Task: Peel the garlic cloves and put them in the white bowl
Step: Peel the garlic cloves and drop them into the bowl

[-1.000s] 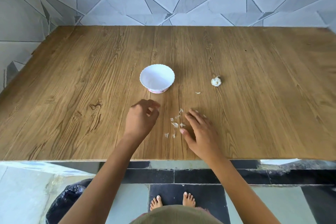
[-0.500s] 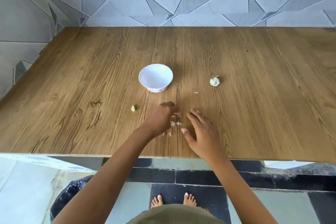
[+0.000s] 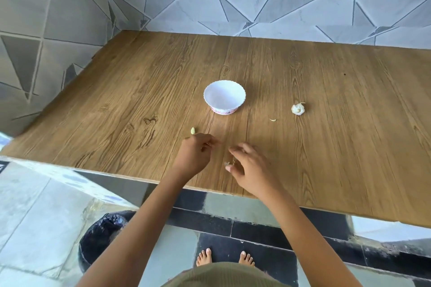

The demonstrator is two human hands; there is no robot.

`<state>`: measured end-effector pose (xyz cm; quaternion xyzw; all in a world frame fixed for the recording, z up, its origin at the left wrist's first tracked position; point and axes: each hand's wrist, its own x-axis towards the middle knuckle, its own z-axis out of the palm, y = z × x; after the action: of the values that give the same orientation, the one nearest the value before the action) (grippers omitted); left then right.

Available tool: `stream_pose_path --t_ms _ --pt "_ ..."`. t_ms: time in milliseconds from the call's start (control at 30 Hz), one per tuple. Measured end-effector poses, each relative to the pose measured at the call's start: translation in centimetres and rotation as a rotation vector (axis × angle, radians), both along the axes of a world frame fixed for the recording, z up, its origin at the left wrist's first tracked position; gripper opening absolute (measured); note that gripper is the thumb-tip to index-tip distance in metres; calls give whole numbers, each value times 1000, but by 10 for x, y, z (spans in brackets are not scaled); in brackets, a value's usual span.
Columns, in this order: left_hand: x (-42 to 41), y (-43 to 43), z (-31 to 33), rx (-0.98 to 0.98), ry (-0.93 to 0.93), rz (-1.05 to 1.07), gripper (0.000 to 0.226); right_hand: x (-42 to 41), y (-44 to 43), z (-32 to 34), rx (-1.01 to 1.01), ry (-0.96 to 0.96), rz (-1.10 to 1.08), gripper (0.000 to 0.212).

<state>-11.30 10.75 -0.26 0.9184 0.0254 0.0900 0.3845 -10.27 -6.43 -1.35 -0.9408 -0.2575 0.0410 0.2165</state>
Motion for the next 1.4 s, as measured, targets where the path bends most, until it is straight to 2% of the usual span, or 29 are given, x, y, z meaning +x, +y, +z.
stream_pose_path --t_ms 167,267,367,533,700,867,967,1033,1100,1300,1400 --pt "-10 4 -5 -36 -4 26 37 -11 12 -8 50 -82 -6 31" --pt "-14 3 -4 -93 9 37 38 -15 12 -13 79 -165 24 36" --pt "-18 3 -4 -200 69 69 35 -17 11 -18 92 -225 33 41" --pt "-22 3 -2 -453 148 109 36 -14 10 -20 107 -206 37 30" --pt "-28 1 7 -831 224 176 33 -12 10 -17 81 -209 -2 34" --pt "-25 -9 11 -1257 284 234 24 -9 12 -10 424 -160 -120 23" --pt "-18 -15 15 -1574 394 300 36 -13 30 12 565 -219 -83 15" --pt "-14 -15 16 -1734 459 338 48 -15 47 17 593 -208 -51 16" --pt "-11 -13 15 -1878 493 335 47 -15 60 14 570 -194 -34 18" --pt "-4 -9 10 -1934 504 323 51 -18 69 9 382 -355 56 23" --pt "-1 -7 8 -1932 507 344 50 -14 69 6 378 -363 72 21"
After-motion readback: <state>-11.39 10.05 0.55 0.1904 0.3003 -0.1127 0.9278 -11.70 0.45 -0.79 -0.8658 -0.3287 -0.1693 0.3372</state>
